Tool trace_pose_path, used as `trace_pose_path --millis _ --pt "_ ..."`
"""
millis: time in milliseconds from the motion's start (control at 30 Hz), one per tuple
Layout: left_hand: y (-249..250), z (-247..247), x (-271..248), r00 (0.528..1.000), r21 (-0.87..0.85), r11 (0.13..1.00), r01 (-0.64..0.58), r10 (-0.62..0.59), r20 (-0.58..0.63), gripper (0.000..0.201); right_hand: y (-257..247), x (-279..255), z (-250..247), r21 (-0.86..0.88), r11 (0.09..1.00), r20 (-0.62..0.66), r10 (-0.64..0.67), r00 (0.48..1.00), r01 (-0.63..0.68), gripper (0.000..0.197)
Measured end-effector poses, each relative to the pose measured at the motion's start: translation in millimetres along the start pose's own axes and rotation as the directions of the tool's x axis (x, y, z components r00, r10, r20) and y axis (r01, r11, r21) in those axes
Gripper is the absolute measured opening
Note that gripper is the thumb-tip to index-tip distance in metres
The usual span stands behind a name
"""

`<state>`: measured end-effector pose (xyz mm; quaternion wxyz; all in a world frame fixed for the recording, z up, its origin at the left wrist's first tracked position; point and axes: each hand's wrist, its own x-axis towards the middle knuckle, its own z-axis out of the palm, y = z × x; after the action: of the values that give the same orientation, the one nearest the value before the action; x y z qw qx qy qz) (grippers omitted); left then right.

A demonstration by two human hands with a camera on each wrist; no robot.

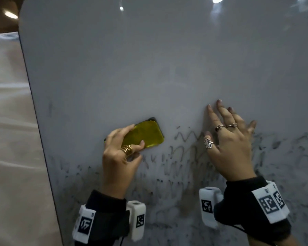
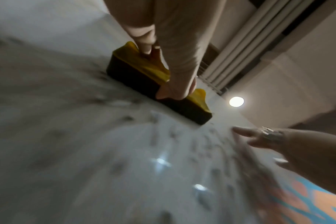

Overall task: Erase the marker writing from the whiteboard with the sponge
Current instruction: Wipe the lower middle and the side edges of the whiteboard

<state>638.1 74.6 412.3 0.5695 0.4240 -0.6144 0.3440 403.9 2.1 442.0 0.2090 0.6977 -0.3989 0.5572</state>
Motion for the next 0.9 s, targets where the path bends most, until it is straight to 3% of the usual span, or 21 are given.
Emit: trace_pose_path --millis 100,200,300,400,500,633,700,767,900 --pt "24 24 7 0.995 -0.044 0.996 -0.083 0.085 0.059 0.006 9 4 -6 0.209 0.978 -0.009 -0.021 1.000 0.022 0.057" --pt "55 56 6 0.988 -0.080 0.994 -0.078 0.088 0.129 0.006 29 7 -17 0.395 0.918 -0.071 0.034 0.997 -0.003 0.054" --pt "80 77 4 0.983 -0.103 0.993 -0.057 0.074 0.166 0.011 44 8 -20 0.304 0.949 -0.089 0.111 0.990 -0.079 0.060" --pt "77 65 3 0.979 -0.110 0.992 -0.067 0.087 0.183 0.004 46 5 -16 0.244 0.968 -0.069 0.071 0.995 -0.053 0.062" --pt "62 40 2 0.988 0.010 0.998 0.059 -0.060 0.142 0.014 53 4 -22 0.294 0.954 -0.084 0.082 0.993 -0.054 0.057" --pt "59 37 10 0.983 0.082 0.986 0.147 -0.155 0.103 0.006 70 2 -30 0.294 0.952 -0.132 0.127 0.983 -0.084 0.048" --pt "68 50 14 0.988 0.066 0.991 0.117 -0.123 0.089 0.004 73 3 -28 0.299 0.950 -0.090 0.125 0.988 -0.093 0.049" --pt "85 70 18 0.992 0.046 0.995 0.087 -0.091 0.089 0.015 78 4 -28 0.310 0.947 -0.078 0.107 0.991 -0.078 0.048" --pt "123 106 25 0.996 0.015 0.998 0.066 -0.067 0.059 0.013 95 7 -37 0.344 0.934 -0.123 0.151 0.981 -0.101 0.046"
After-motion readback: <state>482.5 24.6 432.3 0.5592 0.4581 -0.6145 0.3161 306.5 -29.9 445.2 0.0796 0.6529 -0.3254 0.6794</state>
